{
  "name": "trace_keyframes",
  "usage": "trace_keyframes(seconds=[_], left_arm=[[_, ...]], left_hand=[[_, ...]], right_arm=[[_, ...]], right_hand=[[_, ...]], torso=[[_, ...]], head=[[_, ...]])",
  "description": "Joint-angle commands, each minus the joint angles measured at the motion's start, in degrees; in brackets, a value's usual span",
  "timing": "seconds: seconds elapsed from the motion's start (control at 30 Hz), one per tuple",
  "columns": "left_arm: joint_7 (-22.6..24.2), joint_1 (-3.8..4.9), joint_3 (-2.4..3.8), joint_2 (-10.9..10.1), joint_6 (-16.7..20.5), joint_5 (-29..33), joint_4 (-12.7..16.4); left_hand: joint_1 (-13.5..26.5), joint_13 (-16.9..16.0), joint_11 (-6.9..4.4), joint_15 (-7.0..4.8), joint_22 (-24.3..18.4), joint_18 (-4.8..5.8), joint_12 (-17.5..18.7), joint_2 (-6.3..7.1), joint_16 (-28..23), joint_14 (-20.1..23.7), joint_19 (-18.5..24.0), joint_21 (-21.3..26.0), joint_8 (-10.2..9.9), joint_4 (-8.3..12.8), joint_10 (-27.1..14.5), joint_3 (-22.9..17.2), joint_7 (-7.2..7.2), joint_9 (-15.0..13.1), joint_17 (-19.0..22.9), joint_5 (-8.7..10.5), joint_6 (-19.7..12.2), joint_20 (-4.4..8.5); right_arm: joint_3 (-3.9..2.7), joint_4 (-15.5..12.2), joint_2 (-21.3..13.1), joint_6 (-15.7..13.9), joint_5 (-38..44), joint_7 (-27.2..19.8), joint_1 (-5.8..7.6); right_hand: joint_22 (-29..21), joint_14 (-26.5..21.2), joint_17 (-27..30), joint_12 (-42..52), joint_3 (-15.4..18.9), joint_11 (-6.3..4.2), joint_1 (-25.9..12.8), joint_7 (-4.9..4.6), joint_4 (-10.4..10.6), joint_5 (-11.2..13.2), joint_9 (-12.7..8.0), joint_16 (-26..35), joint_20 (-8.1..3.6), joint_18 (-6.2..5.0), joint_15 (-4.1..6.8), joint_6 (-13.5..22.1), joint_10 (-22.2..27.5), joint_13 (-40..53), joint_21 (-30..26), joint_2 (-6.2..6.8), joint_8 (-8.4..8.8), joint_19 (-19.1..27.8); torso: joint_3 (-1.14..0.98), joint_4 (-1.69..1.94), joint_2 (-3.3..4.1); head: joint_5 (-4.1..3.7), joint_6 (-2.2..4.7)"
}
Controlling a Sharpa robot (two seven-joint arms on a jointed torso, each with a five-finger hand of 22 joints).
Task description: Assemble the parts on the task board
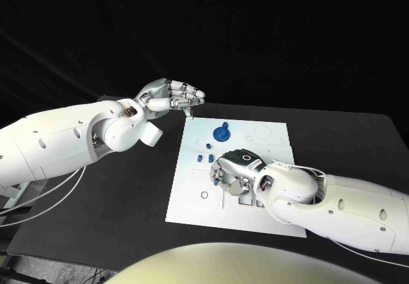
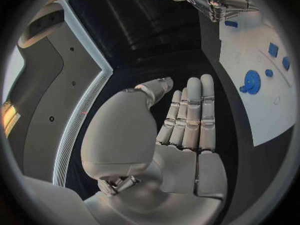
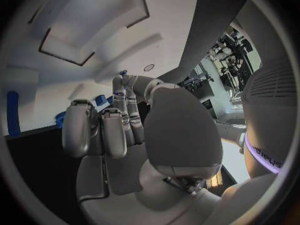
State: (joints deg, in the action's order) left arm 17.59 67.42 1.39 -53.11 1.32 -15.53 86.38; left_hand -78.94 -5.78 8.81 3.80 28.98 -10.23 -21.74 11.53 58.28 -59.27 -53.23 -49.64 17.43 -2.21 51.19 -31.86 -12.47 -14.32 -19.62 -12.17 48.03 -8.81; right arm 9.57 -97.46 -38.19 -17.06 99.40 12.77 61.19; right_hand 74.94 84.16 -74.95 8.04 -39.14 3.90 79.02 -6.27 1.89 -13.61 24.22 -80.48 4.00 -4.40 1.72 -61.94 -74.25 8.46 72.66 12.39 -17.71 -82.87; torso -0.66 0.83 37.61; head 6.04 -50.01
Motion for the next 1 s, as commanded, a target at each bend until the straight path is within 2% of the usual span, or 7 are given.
trace_keyframes(seconds=[0.03,0.5,0.9,0.97,1.0], left_arm=[[0.2,0.02,0.04,0.0,-1.0,-0.1,0.1],[0.1,0.02,0.04,0.1,-1.1,-0.1,0.1],[0.1,0.02,0.04,0.1,-1.1,-0.1,0.1],[0.0,0.02,0.04,0.1,-1.0,-0.1,0.1],[0.0,0.02,0.04,0.1,-1.0,-0.1,0.1]], left_hand=[[-0.1,0.1,0.03,0.16,0.0,-0.3,0.0,-0.57,-0.1,0.3,0.3,0.2,0.3,0.0,-0.6,0.4,-0.13,0.1,0.0,-0.28,-0.4,-0.2],[-0.1,0.1,0.03,0.16,0.0,-0.3,0.0,-0.57,-0.1,0.3,0.3,0.2,0.3,0.0,-0.6,0.4,-0.13,0.1,0.0,-0.28,-0.4,-0.2],[-0.1,0.1,0.06,0.18,-0.1,-0.3,0.0,-0.62,-0.1,0.4,0.3,0.3,0.4,0.0,-0.8,0.5,-0.14,0.1,0.0,-0.29,-0.5,-0.22],[-0.1,0.1,0.07,0.19,-0.1,-0.3,0.0,-0.7,-0.1,0.4,0.3,0.3,0.4,0.0,-0.8,0.5,-0.15,0.1,0.0,-0.3,-0.5,-0.24],[-0.1,0.1,0.07,0.19,-0.1,-0.3,0.0,-0.72,-0.1,0.4,0.3,0.3,0.4,0.0,-0.8,0.5,-0.15,0.1,0.0,-0.3,-0.5,-0.24]], right_arm=[[0.01,0.1,0.1,1.2,0.8,0.3,-0.14],[0.04,1.3,0.8,1.9,1.8,1.1,-0.55],[0.17,1.5,1.3,2.5,1.8,0.9,-1.46],[0.18,1.6,1.1,2.1,1.6,1.0,-1.51],[0.19,1.7,1.1,1.8,1.5,1.1,-1.53]], right_hand=[[5.1,3.5,-1.3,0.2,-0.1,-1.73,-0.2,-0.21,-0.2,-0.1,0.0,-0.2,-0.27,0.48,0.44,-0.2,-2.2,0.0,0.3,-0.36,-0.36,-0.2],[5.0,3.5,-1.3,0.1,-0.1,-1.72,-0.3,-0.22,-0.2,-0.1,0.1,-0.2,-0.27,0.47,0.44,-0.2,-2.3,0.1,0.2,-0.38,-0.38,-0.1],[4.9,3.5,-1.1,-0.1,0.1,-1.63,-0.7,-0.32,-0.4,-0.1,0.3,-0.1,-0.24,0.42,0.39,0.1,-2.1,0.2,0.0,-0.19,-0.33,0.0],[4.9,3.5,-1.0,-0.6,0.5,-1.47,-1.4,-0.48,-0.5,0.0,0.5,-0.2,-0.14,0.4,0.25,0.6,-1.7,0.3,-0.1,-0.12,-0.14,0.0],[4.9,3.5,-0.9,-0.8,1.1,-1.34,-2.1,-0.75,-0.3,0.1,0.3,-0.2,-0.02,0.39,0.08,2.0,-1.5,0.4,-0.3,0.03,0.69,0.1]], torso=[[-0.01,0.01,0.03],[-0.02,0.0,0.03],[-0.02,-0.06,-0.02],[0.01,-0.06,-0.04],[0.02,-0.05,-0.05]], head=[[0.01,0.01],[0.08,0.01],[0.26,0.01],[0.24,0.01],[0.26,0.01]])
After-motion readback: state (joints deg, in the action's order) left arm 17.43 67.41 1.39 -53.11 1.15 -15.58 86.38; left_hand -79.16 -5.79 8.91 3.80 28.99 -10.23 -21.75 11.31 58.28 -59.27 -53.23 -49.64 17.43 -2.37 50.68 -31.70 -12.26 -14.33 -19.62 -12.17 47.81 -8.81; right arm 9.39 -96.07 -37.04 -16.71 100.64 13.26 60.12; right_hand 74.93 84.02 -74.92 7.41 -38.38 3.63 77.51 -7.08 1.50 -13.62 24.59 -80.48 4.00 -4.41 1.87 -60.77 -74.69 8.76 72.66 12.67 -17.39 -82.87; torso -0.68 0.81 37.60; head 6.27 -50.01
